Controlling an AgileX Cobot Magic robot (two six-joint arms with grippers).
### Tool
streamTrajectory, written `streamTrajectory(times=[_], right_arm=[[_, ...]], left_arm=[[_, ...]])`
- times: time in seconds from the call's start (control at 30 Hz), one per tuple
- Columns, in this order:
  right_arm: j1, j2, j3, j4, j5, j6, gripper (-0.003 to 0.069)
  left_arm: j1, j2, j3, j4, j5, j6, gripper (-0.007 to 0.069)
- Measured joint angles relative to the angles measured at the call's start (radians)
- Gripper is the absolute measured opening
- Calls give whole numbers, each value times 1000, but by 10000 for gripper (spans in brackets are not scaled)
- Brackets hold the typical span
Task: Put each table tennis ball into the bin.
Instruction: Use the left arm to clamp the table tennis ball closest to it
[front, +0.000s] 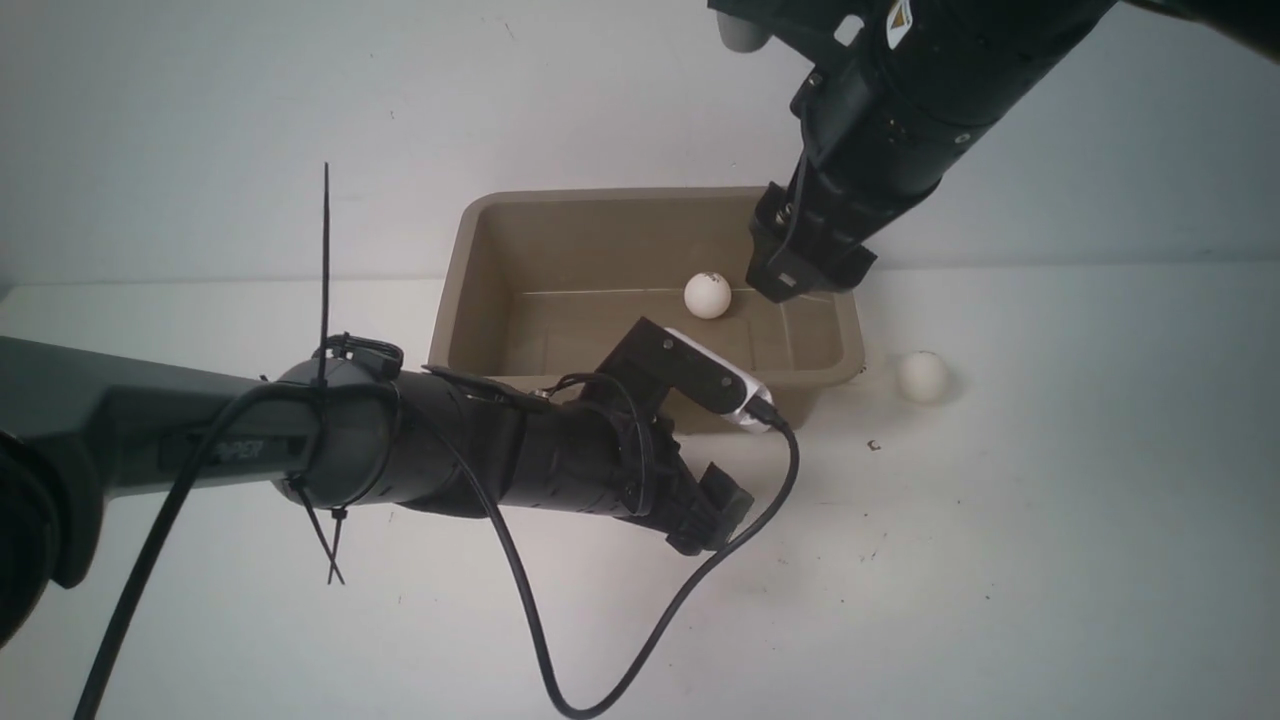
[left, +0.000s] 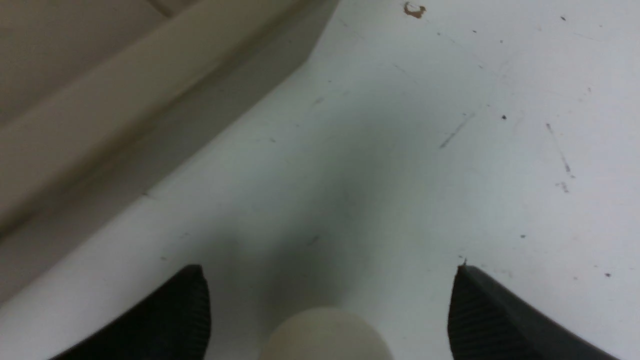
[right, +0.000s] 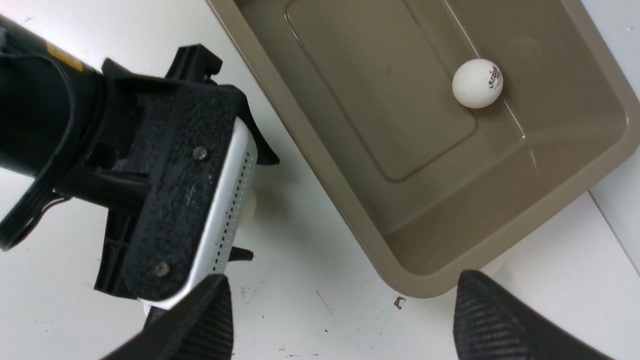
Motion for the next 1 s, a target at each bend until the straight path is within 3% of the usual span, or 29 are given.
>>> streamTrajectory(times=[0.47, 0.57, 0.7, 1.0], right_arm=[[0, 0, 0, 18, 1, -15, 536], [0, 0, 0, 19, 1, -15, 536], [0, 0, 0, 32, 1, -15, 536], [0, 0, 0, 44, 2, -18, 536]], left_arm=[[-1, -8, 98, 1, 34, -175, 569], [-1, -14, 116, 0, 52, -178, 509], [-1, -16, 127, -5, 60, -184, 309], [-2, -88, 140, 2, 72, -154, 314]])
